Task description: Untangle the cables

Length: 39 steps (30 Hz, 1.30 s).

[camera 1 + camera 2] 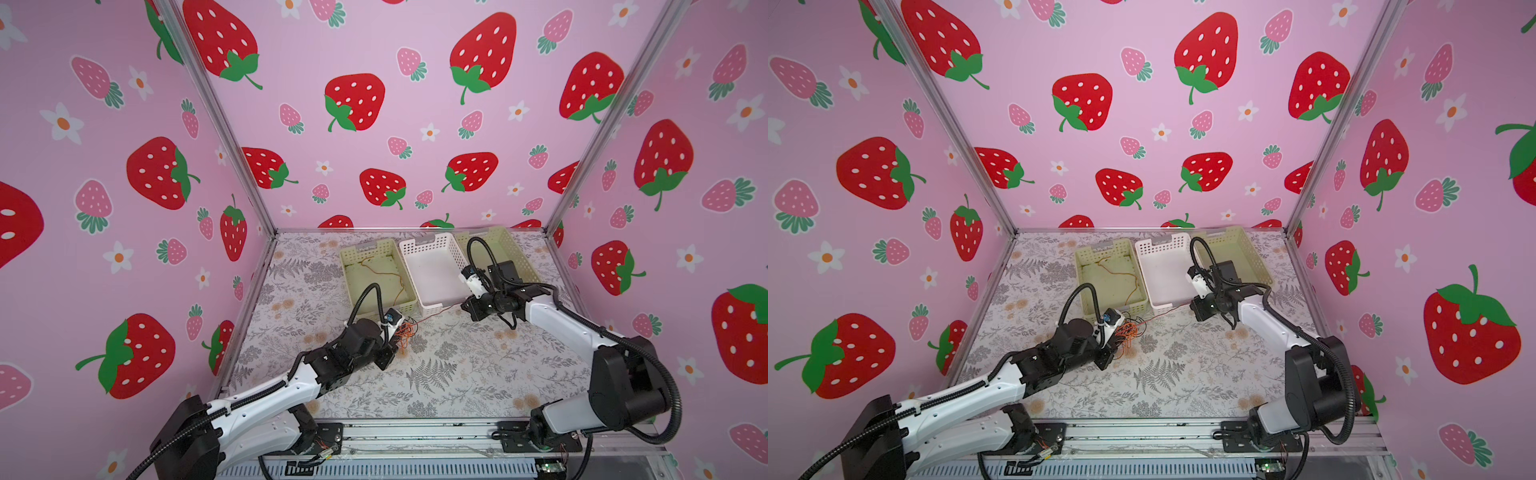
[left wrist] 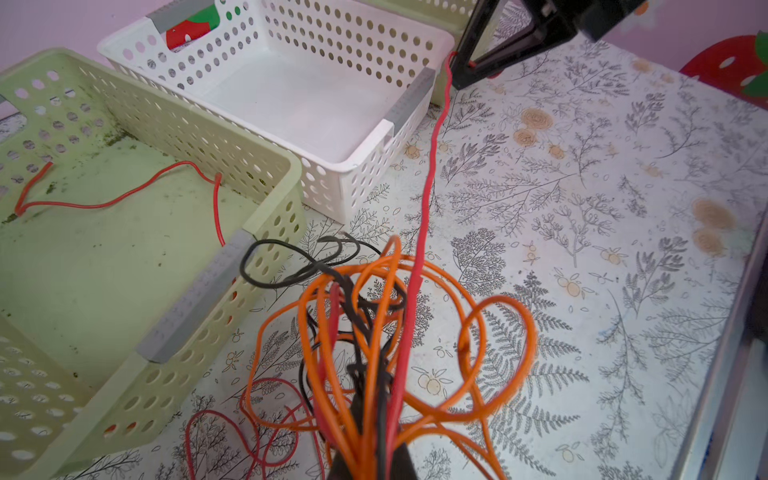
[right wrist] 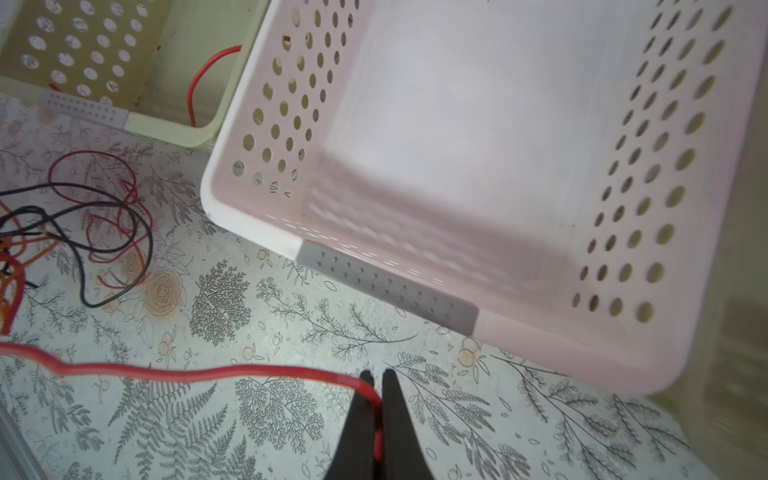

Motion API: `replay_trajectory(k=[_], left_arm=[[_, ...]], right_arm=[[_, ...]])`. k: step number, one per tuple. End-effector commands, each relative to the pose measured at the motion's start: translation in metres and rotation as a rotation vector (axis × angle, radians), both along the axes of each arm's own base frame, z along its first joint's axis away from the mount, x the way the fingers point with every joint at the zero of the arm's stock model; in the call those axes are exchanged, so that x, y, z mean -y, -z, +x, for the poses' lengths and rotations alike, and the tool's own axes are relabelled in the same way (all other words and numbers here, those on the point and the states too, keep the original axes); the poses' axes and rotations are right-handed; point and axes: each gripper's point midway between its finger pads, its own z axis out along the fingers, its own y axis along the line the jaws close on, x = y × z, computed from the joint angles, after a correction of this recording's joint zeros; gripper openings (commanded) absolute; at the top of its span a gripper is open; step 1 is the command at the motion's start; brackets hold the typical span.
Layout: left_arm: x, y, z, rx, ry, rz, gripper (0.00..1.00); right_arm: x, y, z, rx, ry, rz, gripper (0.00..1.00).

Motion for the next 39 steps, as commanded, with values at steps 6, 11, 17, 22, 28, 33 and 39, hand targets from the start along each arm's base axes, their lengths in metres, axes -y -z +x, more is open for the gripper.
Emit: replay_trajectory(k=[6,11,17,22,28,33,39], left_arm=[[-0.007,0.053,-0.019,-0.201,0.032,0.135,0.00],[0.000,0.071,-0.014,-0.261,0.042,0.203,0.00],[0.001,0.084,-0.007,-0.301,0.017,0.260,0.04],[0.003,0.090,-0.004,-0.324,0.015,0.283,0.10],[0.005,0.098,-0.004,-0.361,0.028,0.286,0.17],[0.005,0.099,-0.002,-0.375,0.028,0.282,0.17],[0.014,0.079,0.004,-0.279,0.068,0.236,0.32]], right_arm=[[0.101,-0.029,0.040,0.185,0.346,-0.174,0.00],[0.093,-0.038,0.033,0.219,0.312,-0.149,0.00],[0.111,-0.059,0.036,0.272,0.387,-0.214,0.00],[0.115,-0.084,0.044,0.301,0.413,-0.224,0.00],[0.122,-0.103,0.053,0.332,0.429,-0.252,0.00],[0.118,-0.097,0.054,0.304,0.400,-0.254,0.00],[0.096,-0.097,0.049,0.283,0.306,-0.175,0.00]])
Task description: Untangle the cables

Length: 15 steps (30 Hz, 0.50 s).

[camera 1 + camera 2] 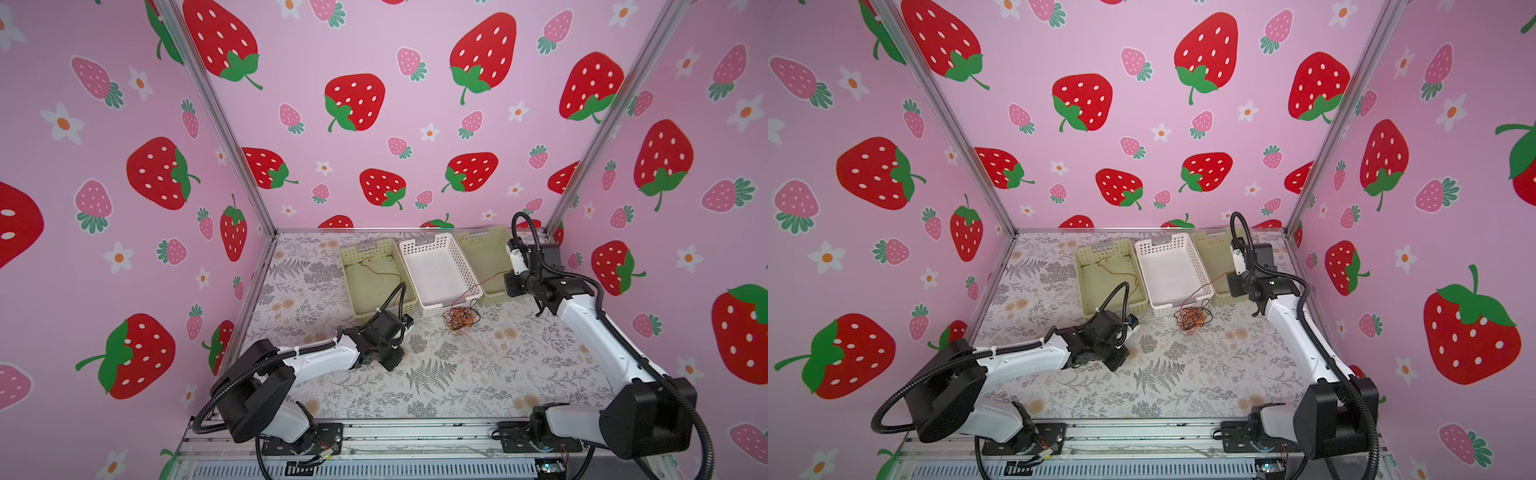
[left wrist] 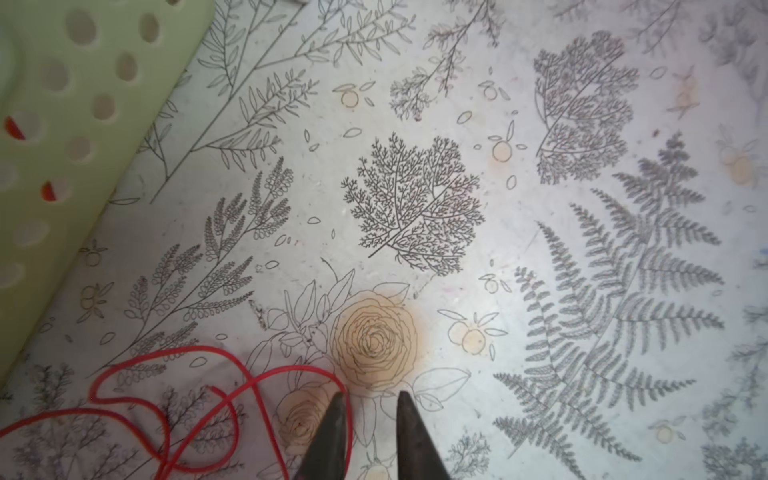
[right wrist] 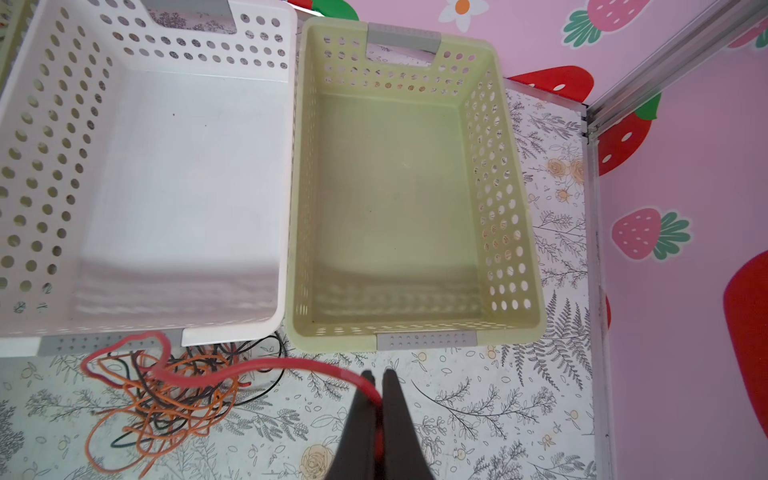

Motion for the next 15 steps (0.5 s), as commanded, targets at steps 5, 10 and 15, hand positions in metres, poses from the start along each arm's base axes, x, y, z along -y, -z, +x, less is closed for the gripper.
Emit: replay_trajectory(k=[5,10,15], left_arm=[[0.026,-0.053,0.014,0.234,0.083,-0.190,0.52],[0.025,-0.067,0.021,0.315,0.108,-0.177,0.53],[0.004,-0.096,0.030,0.378,0.002,-0.201,0.53]], right_arm=[[-0.059,-0.027,-0.026,0.046,-0.298,0.050,0.00],[-0.092,-0.043,-0.057,0.128,-0.485,-0.019,0.00],[-0.133,-0.050,-0.096,0.232,-0.732,-0.071,0.00]])
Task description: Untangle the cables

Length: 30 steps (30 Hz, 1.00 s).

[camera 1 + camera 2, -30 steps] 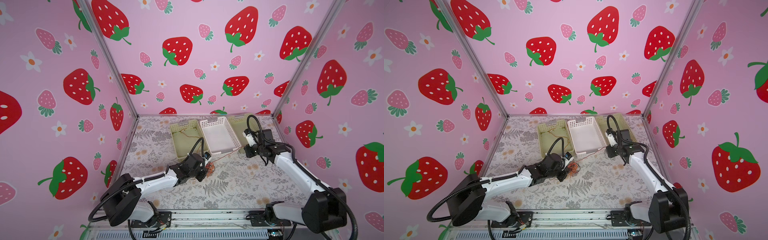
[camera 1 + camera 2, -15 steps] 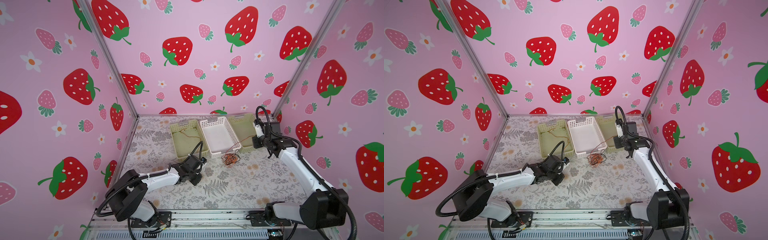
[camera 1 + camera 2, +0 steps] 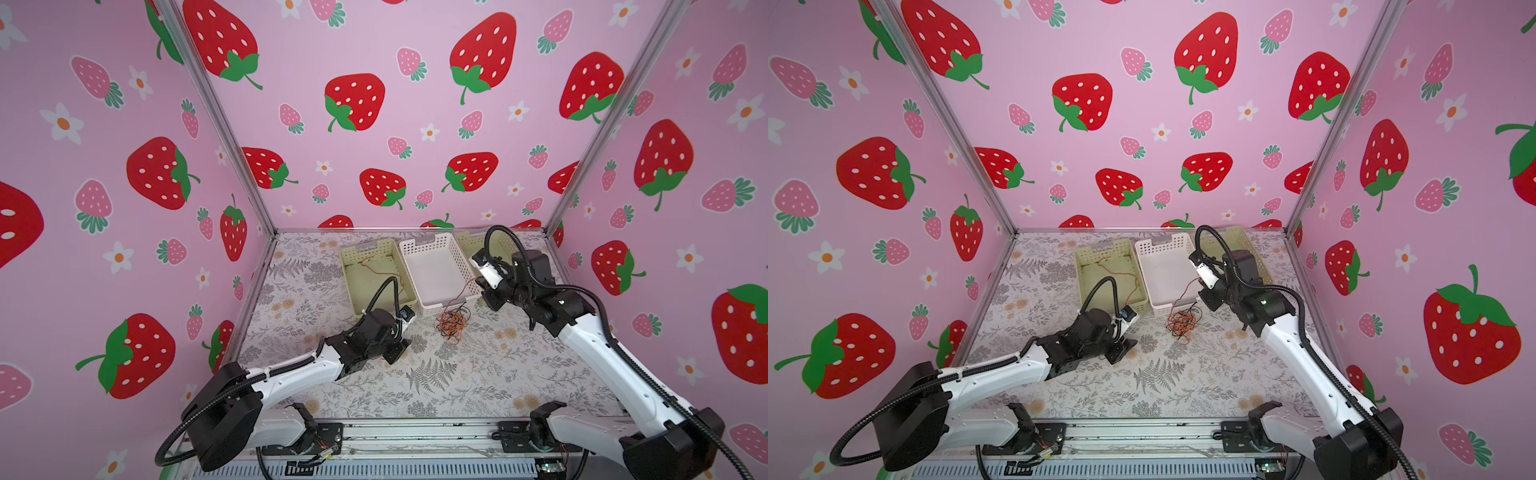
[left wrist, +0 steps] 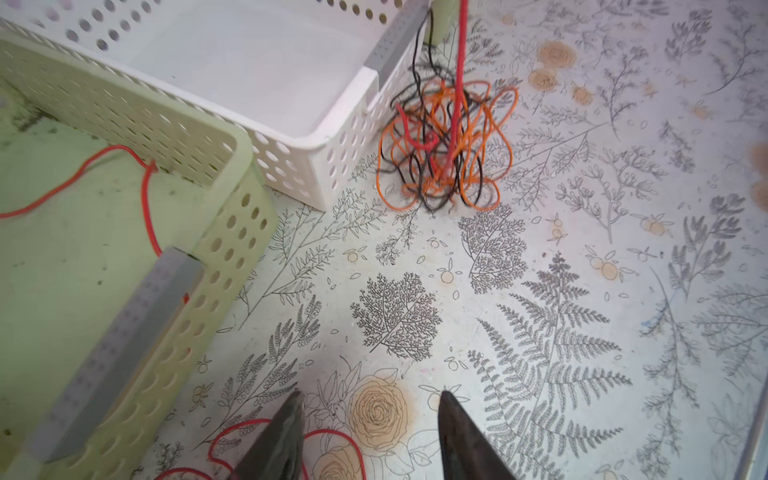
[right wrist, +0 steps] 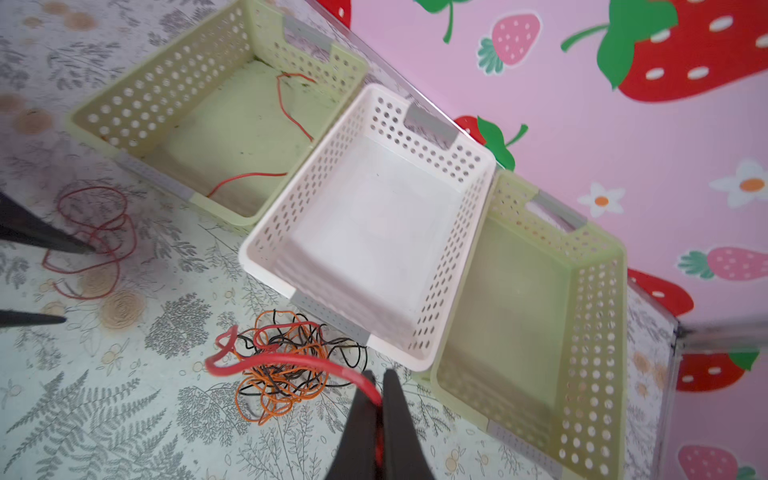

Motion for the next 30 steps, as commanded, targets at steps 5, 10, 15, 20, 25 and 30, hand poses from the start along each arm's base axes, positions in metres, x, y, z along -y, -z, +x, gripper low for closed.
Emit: replay_trajectory(k=[5,10,15,20,25,30], left_arm=[[-0.018,-0.045,0.009,0.024,-0.094,-0.123,0.59],[-0.003,-0.033,0.002,-0.095,-0.034,-0.100,0.60],[0.019,-0.023,0.000,-0.201,0.031,-0.099,0.62],[0.036,-0.015,0.002,-0.264,0.095,-0.069,0.64],[0.053,-0.004,0.001,-0.345,0.148,-0.067,0.69],[0.061,0.018,0.004,-0.427,0.151,-0.018,0.73]], right_arm=[[-0.035,0.010,-0.043,0.145,-0.270,-0.091,0.00],[-0.050,0.026,-0.062,0.157,-0.346,-0.129,0.00],[-0.063,0.043,-0.085,0.180,-0.432,-0.176,0.00],[-0.070,0.047,-0.098,0.196,-0.482,-0.174,0.00],[-0.073,0.053,-0.103,0.194,-0.497,-0.194,0.00],[-0.078,0.061,-0.111,0.182,-0.525,-0.205,0.00]])
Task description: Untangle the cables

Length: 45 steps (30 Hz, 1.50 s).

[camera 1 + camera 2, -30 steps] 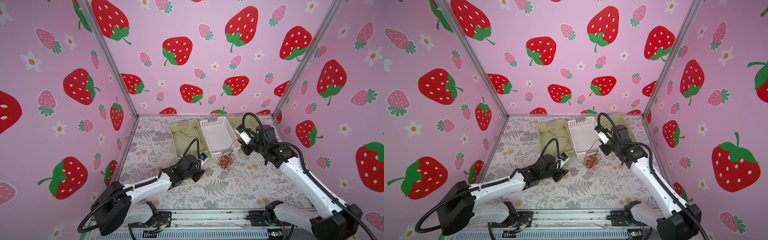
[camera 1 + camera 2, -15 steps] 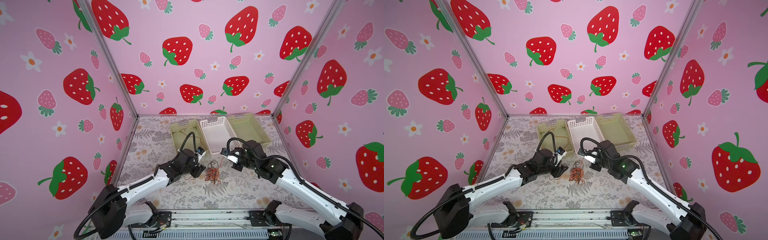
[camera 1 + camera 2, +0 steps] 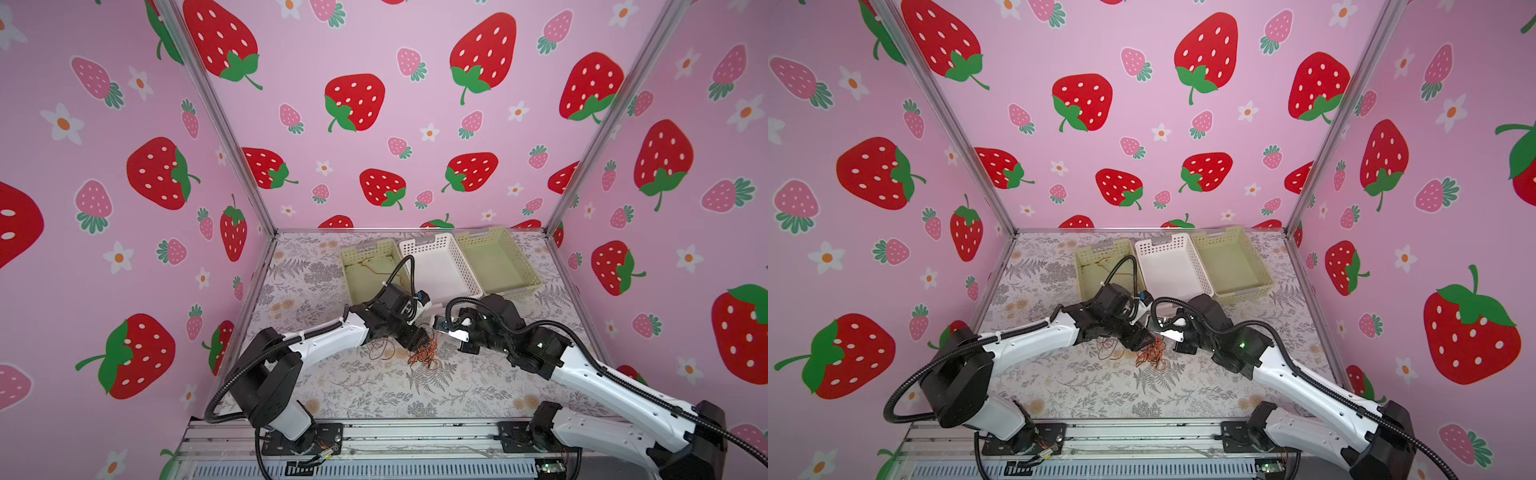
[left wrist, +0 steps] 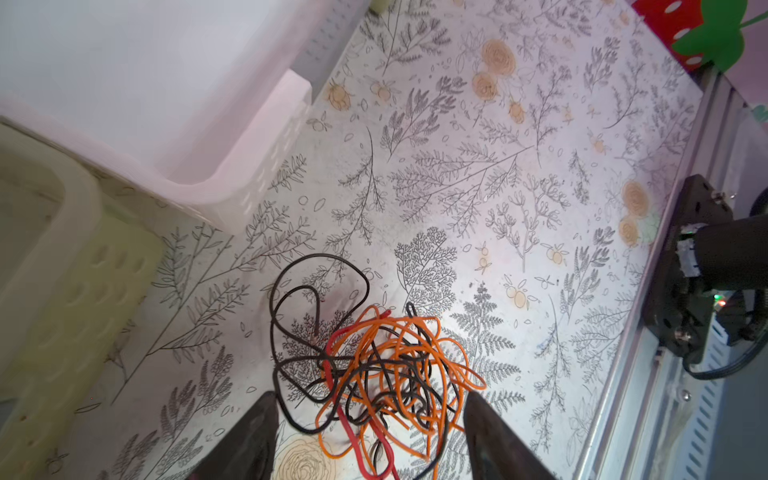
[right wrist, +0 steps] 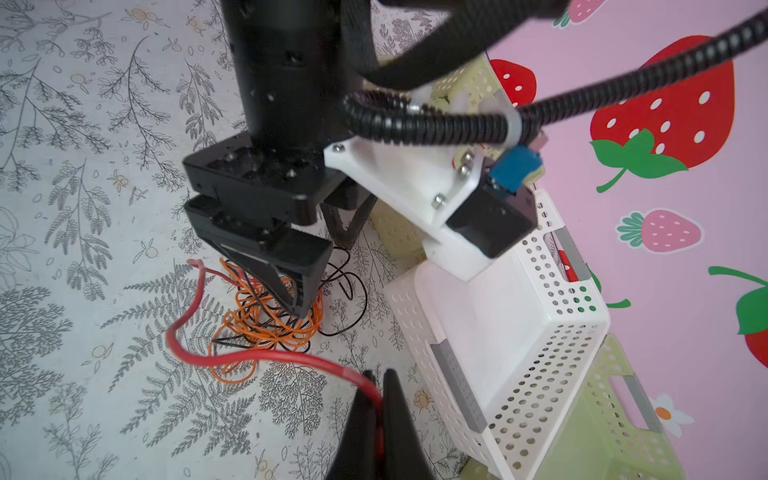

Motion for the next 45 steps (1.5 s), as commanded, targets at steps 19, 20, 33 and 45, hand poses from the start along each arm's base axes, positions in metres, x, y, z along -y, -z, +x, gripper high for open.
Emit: replay_trajectory(k=[19,20,33,45], left_arm=[[0.019,0.042,0.002,-0.149,0.030,0.165,0.55],[0.017,0.044,0.003,-0.150,0.023,0.176,0.48],[-0.008,0.000,0.021,-0.045,-0.191,0.117,0.05],[-0.148,-0.054,0.025,0.072,-0.736,-0.114,0.00]], right_arm=[[-0.018,0.018,-0.008,0.019,-0.045,-0.032,0.00],[-0.017,0.019,-0.008,0.019,-0.043,-0.036,0.00],[-0.004,0.018,-0.007,0.040,0.004,-0.036,0.00],[0.034,0.043,0.013,0.083,0.206,-0.148,0.00]])
